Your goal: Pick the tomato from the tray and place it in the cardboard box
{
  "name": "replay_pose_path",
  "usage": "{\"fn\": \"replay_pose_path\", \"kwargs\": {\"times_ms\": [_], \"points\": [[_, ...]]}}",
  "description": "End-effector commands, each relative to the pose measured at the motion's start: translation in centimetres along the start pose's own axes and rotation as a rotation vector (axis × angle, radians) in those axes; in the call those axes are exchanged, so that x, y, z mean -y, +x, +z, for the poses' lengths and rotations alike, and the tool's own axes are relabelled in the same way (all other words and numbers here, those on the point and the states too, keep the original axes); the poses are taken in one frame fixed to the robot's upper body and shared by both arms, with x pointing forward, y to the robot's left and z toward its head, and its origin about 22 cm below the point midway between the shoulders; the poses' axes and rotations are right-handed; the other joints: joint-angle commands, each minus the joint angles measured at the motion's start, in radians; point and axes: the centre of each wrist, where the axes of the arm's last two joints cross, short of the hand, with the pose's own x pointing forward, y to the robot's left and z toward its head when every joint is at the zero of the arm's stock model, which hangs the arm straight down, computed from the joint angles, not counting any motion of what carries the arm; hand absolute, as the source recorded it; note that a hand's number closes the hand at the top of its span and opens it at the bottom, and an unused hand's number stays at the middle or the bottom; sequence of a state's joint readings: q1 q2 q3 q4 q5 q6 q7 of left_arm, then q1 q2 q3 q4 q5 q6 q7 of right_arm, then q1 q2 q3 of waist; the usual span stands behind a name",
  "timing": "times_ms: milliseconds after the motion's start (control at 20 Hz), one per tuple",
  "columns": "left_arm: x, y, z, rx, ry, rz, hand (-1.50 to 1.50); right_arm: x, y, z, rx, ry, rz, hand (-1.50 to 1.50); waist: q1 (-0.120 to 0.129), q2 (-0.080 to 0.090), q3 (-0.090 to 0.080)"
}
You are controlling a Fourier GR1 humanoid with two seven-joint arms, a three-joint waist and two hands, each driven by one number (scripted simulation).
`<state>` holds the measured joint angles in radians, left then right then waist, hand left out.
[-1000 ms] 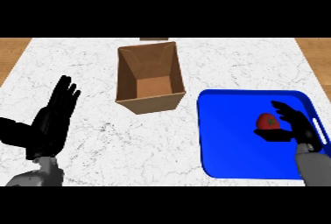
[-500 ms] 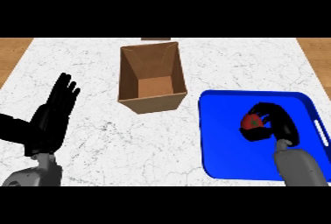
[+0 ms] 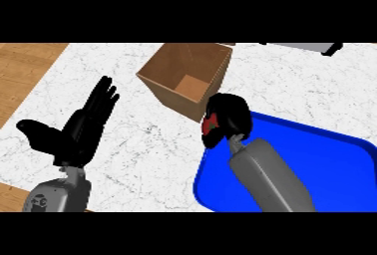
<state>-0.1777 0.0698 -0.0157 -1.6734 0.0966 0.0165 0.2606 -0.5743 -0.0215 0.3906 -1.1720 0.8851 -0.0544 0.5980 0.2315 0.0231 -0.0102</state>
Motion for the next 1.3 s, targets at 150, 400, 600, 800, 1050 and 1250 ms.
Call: {"fn": "replay_pose_path", "kwargs": {"times_ms": [150,400,600,800,1050,1250], "points": [[2.3,0.4,-0.9,0.009,-0.090,-0.005,0.00,2.4,8.9,0.1,0.073,-0.155,0.181,1.50,0.076,0.008,0.003],[2.8,0.6,-1.7,0.005,-0.114,-0.020,0.00,4.7,13.7,1.2,0.101,-0.253,0.244,1.50,0.091,0.004,0.001],[3.5,0.4,-2.0,-0.006,-0.117,-0.005,0.00,7.5,16.3,1.8,0.049,-0.386,0.107,1.50,0.075,-0.002,0.002],[2.9,0.6,-2.3,-0.009,-0.089,-0.010,0.00,8.8,18.0,1.6,-0.028,-0.502,0.057,1.50,0.046,-0.003,0.001],[2.9,0.3,-2.3,-0.014,-0.066,-0.010,0.00,11.1,20.1,1.3,-0.107,-0.609,0.038,1.50,0.015,-0.009,0.001],[3.1,0.1,-2.3,0.000,-0.041,0.000,0.00,12.2,20.6,0.4,-0.173,-0.630,0.010,1.50,-0.002,0.000,0.001]]}}
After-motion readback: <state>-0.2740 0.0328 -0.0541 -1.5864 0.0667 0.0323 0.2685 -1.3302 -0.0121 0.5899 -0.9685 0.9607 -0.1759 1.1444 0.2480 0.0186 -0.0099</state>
